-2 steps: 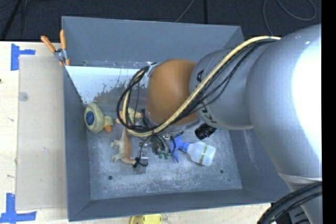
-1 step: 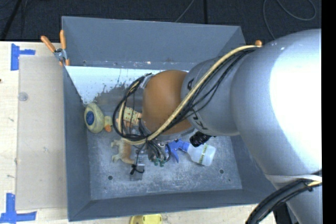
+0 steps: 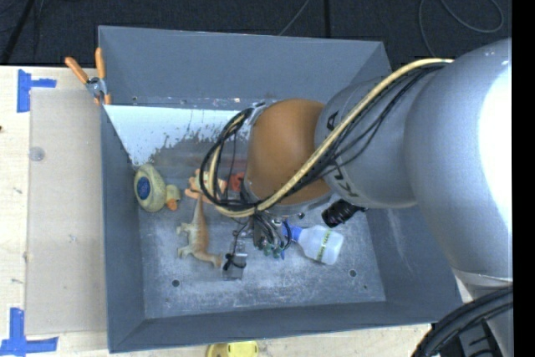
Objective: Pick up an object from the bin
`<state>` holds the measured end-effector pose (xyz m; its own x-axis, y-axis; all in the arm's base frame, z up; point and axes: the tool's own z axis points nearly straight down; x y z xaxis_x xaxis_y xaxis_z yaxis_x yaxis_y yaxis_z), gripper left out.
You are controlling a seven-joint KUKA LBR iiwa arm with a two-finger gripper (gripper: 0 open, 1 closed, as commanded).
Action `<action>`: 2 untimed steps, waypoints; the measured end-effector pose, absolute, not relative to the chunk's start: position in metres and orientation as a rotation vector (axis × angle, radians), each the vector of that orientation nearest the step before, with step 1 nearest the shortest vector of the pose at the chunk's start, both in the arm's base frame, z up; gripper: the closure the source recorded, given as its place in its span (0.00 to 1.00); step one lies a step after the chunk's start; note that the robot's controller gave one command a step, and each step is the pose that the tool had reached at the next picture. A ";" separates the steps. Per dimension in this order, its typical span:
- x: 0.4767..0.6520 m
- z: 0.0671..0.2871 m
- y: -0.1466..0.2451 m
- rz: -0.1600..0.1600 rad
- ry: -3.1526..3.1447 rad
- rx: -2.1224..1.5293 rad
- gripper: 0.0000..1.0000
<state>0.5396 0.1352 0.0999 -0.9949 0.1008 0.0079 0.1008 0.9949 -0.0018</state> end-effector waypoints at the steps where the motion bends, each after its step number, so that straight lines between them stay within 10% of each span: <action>1: 0.528 0.087 0.130 0.005 -3.125 -0.167 0.00; 2: 0.553 0.070 0.156 0.000 -3.134 0.100 1.00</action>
Offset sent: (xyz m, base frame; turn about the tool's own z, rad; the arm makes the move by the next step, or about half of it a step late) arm 0.0129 0.0207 -0.0299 -0.1672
